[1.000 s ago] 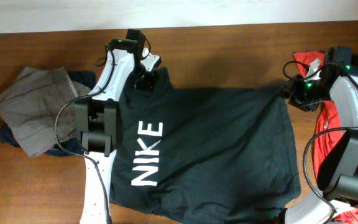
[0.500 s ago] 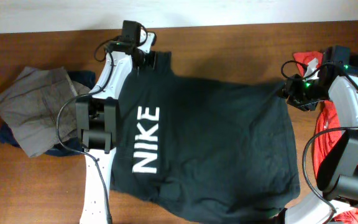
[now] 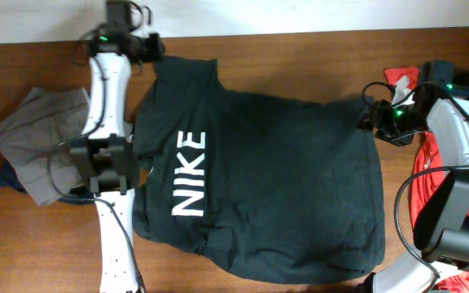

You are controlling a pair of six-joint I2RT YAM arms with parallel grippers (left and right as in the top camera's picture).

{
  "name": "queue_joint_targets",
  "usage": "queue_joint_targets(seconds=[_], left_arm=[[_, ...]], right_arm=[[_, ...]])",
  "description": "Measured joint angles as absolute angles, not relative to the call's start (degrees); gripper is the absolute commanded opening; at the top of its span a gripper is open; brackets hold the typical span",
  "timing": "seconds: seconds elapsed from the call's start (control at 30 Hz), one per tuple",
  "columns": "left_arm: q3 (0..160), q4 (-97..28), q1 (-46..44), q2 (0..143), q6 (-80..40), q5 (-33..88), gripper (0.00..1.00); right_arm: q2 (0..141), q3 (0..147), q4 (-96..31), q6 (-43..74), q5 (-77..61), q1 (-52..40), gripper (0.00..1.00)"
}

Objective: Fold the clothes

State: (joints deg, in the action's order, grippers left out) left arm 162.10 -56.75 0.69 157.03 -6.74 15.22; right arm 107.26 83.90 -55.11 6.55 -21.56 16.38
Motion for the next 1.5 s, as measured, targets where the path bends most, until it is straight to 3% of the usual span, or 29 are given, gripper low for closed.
queue_joint_targets(seconds=[0.03, 0.07, 0.13, 0.33, 0.53, 0.57, 0.63, 0.67, 0.77, 0.9, 1.13, 1.3, 1.5], left_arm=[[165.6, -60.9, 1.4, 157.0, -6.8, 15.3, 0.71], [168.7, -65.0, 2.0, 157.0, -6.9, 15.4, 0.52], [175.1, -74.2, 3.5, 157.0, -7.0, 15.7, 0.34], [179.3, -96.0, 7.5, 155.6, -6.9, 16.1, 0.12], [178.9, -96.6, 8.9, 155.3, -5.5, 23.5, 0.12], [178.9, -96.6, 8.8, 155.1, -5.4, 24.2, 0.11], [178.7, -96.6, 8.6, 154.1, -4.9, 24.7, 0.12], [178.7, -96.7, 8.5, 153.4, -4.8, 24.6, 0.12], [178.3, -96.6, 8.2, 149.4, -4.3, 22.3, 0.16], [178.3, -96.6, 7.5, 142.1, -4.1, 17.1, 0.17], [179.1, -96.5, 0.9, 127.3, -3.6, -2.3, 0.22], [179.1, -96.5, -1.6, 126.7, -2.8, -7.9, 0.24], [178.8, -96.6, -2.2, 128.0, -2.6, -10.0, 0.36]], right_arm=[[107.3, 83.9, -55.1, 6.1, -21.3, 15.8, 0.60], [107.3, 83.9, -55.1, 5.9, -21.0, 15.2, 0.60], [107.3, 83.9, -55.2, 5.6, -20.6, 14.4, 0.60], [107.3, 83.9, -56.2, 5.3, -19.8, 13.9, 0.61], [107.3, 83.9, -61.2, 5.1, -18.2, 13.9, 0.60], [107.3, 83.9, -61.6, 5.2, -18.0, 13.9, 0.56], [107.3, 83.9, -61.3, 5.7, -17.8, 13.9, 0.30], [107.3, 83.8, -60.8, 6.0, -17.6, 13.9, 0.22], [107.8, 83.0, -58.8, 6.5, -17.2, 13.9, 0.09], [111.6, 81.5, -57.1, 8.1, -17.4, 13.9, 0.07], [120.3, 80.9, -51.5, 9.1, -20.9, 13.3, 0.04], [122.5, 82.7, -42.7, 12.4, -23.7, 12.8, 0.04], [128.8, 90.9, -35.4, 17.1, -26.0, 13.8, 0.04]])
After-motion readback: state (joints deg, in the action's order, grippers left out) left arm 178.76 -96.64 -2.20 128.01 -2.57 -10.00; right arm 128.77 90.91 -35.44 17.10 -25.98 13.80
